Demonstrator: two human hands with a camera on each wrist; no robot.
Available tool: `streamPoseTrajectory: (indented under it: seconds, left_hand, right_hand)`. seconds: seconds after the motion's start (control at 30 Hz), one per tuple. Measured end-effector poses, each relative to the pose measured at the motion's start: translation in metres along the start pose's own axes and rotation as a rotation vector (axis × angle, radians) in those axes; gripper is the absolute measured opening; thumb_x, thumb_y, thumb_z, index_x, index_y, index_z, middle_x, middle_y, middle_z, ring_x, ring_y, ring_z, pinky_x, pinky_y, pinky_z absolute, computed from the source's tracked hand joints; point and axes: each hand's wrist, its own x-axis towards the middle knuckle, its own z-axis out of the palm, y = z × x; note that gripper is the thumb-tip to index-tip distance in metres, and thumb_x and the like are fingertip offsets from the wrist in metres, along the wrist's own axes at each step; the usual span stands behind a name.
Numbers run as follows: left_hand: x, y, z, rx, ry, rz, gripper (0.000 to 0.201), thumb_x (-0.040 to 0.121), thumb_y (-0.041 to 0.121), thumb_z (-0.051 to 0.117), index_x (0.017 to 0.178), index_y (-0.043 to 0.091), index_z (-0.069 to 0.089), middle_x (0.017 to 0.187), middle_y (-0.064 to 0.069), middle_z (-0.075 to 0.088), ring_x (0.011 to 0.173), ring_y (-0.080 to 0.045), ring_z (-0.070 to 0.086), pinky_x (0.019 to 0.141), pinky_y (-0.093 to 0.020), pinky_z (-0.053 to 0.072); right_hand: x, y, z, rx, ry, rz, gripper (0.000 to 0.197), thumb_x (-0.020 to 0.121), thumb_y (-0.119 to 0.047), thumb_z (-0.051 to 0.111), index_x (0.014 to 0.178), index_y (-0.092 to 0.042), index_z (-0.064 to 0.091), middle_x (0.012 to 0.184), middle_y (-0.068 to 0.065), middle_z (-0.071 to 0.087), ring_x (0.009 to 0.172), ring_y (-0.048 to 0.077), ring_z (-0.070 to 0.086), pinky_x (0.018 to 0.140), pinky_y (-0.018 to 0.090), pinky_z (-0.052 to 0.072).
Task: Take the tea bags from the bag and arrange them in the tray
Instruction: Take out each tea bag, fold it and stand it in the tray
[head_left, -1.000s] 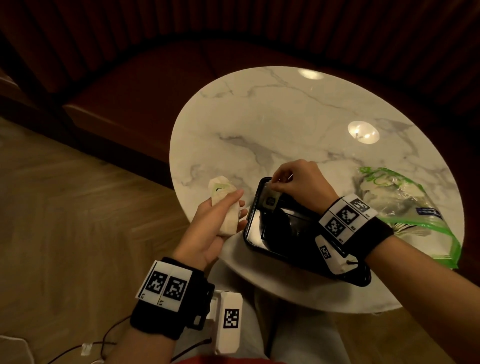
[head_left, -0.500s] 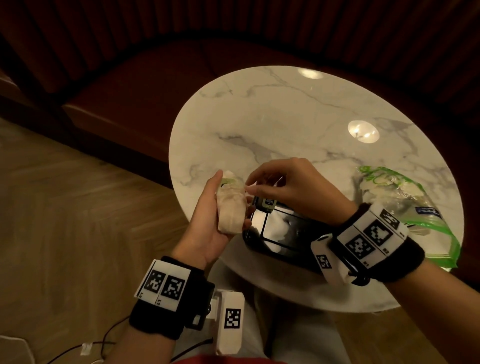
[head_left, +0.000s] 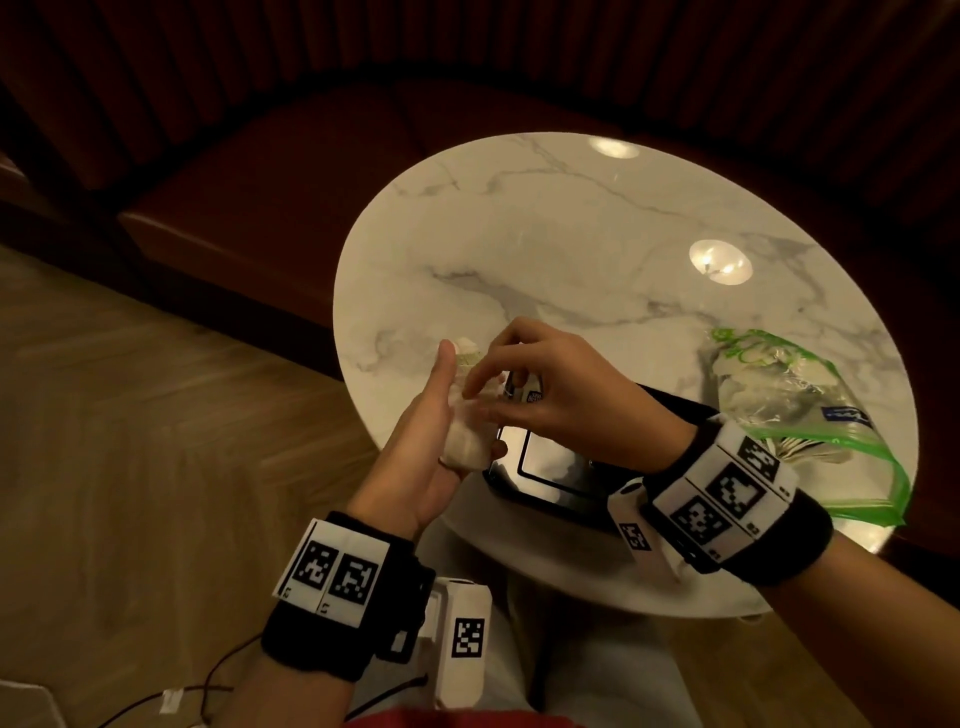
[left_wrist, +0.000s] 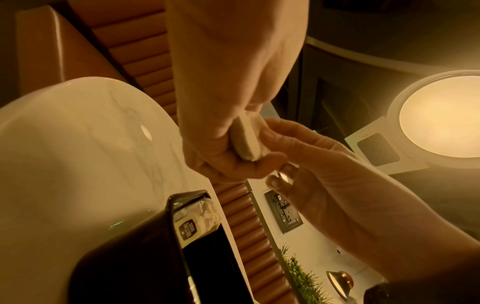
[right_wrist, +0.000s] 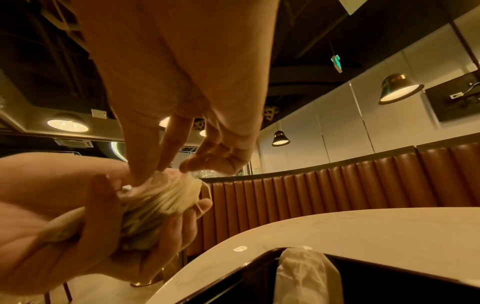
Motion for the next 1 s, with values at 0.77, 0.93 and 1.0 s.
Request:
streamPoseTrajectory:
  seconds: [0.77,0.93,1.0]
  left_hand:
    - [-0.011,0.009,0.002,0.011,-0.008,0.211,0.016,0.075,0.010,0.068,0.090,0.013,0.062,0.072,0.003,0.064,0.063,-0.006,0.057,0.039,-0.013,0.033]
    - [-0.011,0.011,0.002,0.083,0.032,0.300,0.016,0.076,0.009,0.070,0.090,0.012,0.064,0.074,0.001,0.064,0.063,-0.004,0.057,0.040,-0.015,0.036]
    - [-0.011,0.011,0.003,0.120,0.035,0.316,0.015,0.078,0.009,0.071,0.090,0.012,0.064,0.074,0.002,0.065,0.063,-0.004,0.057,0.041,-0.015,0.037]
  right_hand:
    - [-0.023,0.004,-0.023,0.452,0.311,0.143,0.023,0.087,-0.006,0.069,0.109,-0.011,0.065,0.100,0.008,0.066,0.085,0.016,0.070,0.083,0.027,0.057]
    - [-0.025,0.009,-0.019,0.496,0.335,0.275,0.028,0.084,-0.011,0.073,0.112,-0.012,0.066,0.103,0.006,0.069,0.087,0.016,0.070,0.083,0.030,0.057]
    - [-0.026,0.010,-0.017,0.552,0.301,0.322,0.019,0.086,-0.012,0.071,0.105,-0.007,0.069,0.096,0.011,0.073,0.089,0.022,0.072,0.085,0.037,0.058]
